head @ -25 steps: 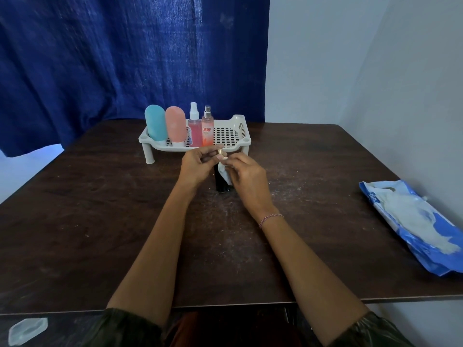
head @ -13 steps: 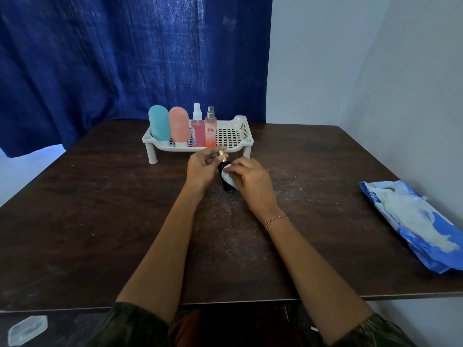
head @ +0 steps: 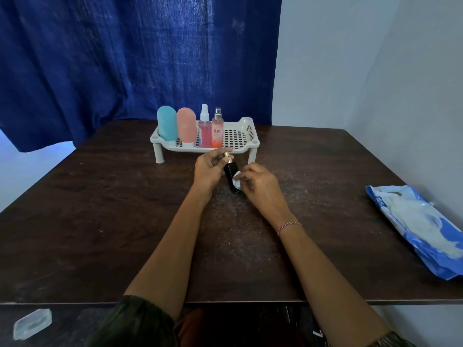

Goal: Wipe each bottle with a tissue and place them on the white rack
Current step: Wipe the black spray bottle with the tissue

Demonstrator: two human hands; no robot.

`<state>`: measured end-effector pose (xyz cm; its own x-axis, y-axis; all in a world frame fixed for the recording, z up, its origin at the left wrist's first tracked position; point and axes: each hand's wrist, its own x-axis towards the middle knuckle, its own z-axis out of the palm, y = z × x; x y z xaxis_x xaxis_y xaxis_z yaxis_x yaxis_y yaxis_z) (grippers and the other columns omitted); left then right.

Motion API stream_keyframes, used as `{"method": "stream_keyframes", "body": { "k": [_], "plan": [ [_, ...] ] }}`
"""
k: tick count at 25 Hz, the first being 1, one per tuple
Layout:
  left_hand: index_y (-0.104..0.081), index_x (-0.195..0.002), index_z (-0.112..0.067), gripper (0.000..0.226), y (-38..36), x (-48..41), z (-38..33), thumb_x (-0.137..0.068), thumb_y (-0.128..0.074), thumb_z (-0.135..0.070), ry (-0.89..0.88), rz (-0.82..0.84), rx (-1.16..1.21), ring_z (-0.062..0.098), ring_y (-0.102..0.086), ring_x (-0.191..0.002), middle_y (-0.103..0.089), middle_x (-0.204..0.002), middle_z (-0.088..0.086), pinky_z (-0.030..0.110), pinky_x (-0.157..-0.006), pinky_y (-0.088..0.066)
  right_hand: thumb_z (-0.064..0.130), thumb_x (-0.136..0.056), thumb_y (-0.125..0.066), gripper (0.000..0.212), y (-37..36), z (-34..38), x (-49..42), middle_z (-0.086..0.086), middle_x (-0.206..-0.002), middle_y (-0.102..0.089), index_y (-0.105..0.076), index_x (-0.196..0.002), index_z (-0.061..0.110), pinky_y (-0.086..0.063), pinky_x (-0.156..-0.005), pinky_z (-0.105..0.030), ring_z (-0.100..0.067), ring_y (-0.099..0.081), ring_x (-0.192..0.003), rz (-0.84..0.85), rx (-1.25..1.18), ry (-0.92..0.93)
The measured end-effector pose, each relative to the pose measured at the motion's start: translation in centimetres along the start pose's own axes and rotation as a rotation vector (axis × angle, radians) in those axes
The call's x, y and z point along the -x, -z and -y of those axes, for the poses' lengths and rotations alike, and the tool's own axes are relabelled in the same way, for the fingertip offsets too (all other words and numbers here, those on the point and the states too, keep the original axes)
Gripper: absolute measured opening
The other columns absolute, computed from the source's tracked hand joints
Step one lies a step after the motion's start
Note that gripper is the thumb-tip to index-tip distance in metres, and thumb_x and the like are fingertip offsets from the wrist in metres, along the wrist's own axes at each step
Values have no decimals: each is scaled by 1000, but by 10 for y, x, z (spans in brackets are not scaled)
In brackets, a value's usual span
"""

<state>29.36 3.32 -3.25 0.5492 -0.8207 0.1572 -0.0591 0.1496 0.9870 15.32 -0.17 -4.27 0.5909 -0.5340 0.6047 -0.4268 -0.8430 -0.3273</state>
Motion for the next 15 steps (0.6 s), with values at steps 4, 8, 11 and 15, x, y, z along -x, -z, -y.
{"method": "stream_keyframes", "body": {
  "k": [4, 8, 11, 15],
  "plan": [
    [-64, -117, -10, 27, 1, 0, 2, -92, -55, -3, 15, -28, 8, 13, -63, -104, -66, -114, 9, 28, -83, -55, 8, -72, -73, 19, 9, -7, 0, -5, -92, -66, -74, -91, 8, -51, -79, -30, -17, -62, -84, 64, -89, -29],
    [-63, -118, -11, 29, 0, -1, 6, -90, -61, -7, 37, -84, 42, 14, -64, -100, -68, -110, 7, 32, -84, -56, 18, -65, -82, 38, 11, -11, -1, -4, -103, -64, -71, -100, 10, -42, -87, -18, -15, -58, -96, 172, -127, -66],
    [-62, -121, -9, 31, -4, -1, 10, -90, -62, -10, 51, -153, 24, 12, -65, -95, -68, -104, 3, 32, -84, -56, 5, -66, -79, 33, 9, -10, -1, -6, -102, -66, -72, -98, 8, -38, -86, -11, -17, -60, -95, 124, -140, -97],
    [-66, -116, -7, 29, -10, -2, 17, -91, -61, -21, 101, -218, -84, 19, -67, -93, -69, -104, 6, 41, -85, -57, 4, -68, -78, 29, 7, -10, -3, -7, -101, -66, -72, -96, 7, -41, -85, -16, -17, -60, -93, 116, -151, -118]
  ]
}}
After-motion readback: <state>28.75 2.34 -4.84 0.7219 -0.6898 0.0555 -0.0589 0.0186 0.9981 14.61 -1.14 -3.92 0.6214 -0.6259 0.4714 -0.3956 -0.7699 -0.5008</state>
